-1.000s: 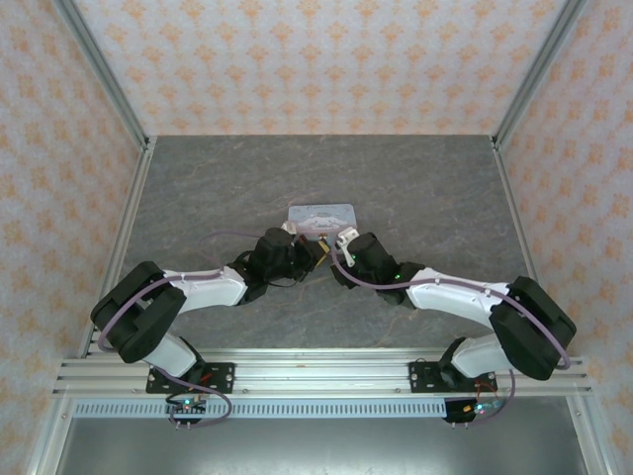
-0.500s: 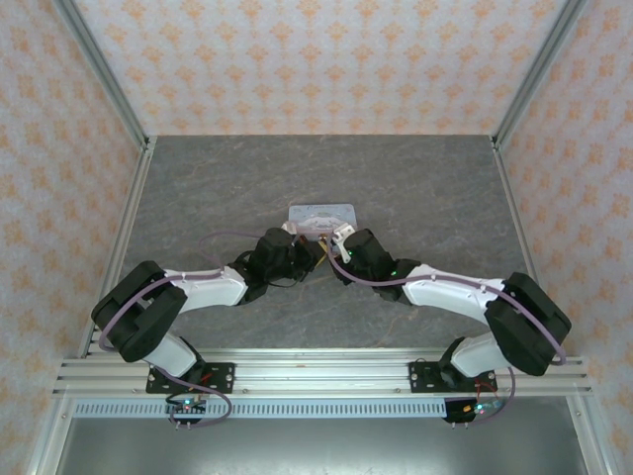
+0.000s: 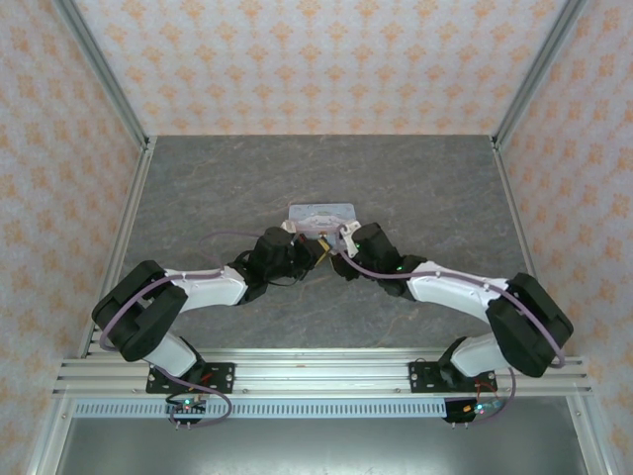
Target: Unlock the padlock with the key
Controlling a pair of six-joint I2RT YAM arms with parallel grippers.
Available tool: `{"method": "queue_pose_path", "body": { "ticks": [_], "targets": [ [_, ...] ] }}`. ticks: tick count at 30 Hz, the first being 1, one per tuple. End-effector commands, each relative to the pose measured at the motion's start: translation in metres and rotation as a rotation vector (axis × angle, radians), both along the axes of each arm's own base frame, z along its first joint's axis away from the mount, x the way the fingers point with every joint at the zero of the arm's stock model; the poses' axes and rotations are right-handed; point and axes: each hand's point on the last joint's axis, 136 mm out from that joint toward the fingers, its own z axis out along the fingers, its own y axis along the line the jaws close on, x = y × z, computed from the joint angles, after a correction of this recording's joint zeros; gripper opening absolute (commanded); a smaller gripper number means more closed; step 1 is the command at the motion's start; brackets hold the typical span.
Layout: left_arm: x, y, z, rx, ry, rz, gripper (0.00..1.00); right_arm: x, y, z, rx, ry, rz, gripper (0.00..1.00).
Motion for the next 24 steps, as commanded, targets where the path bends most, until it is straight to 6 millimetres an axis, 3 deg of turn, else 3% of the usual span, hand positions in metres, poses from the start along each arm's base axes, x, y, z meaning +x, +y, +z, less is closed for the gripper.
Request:
{"method": "queue_pose_path", "body": {
  "ticks": [1,4,10,16,24],
  "targets": [
    [0.000,-0.001,0.002,-0.004,-0.021,-0.009,0.00,0.003,-0.010,0.029,0.095,-0.052,-0.041,0.39],
    [0.000,-0.001,0.003,-0.007,-0.023,-0.009,0.00,0.003,-0.020,0.036,0.104,-0.068,-0.069,0.42],
    [0.000,-0.001,0.006,-0.009,-0.027,-0.010,0.00,0.001,-0.017,0.030,0.115,-0.041,-0.060,0.41],
    [0.000,0.000,0.007,-0.003,-0.029,-0.007,0.00,-0.005,-0.005,0.029,0.126,-0.002,0.002,0.40],
    [0.001,-0.001,0.009,-0.003,-0.031,-0.011,0.00,-0.012,0.011,0.010,-0.028,0.003,0.077,0.40]
  ]
}}
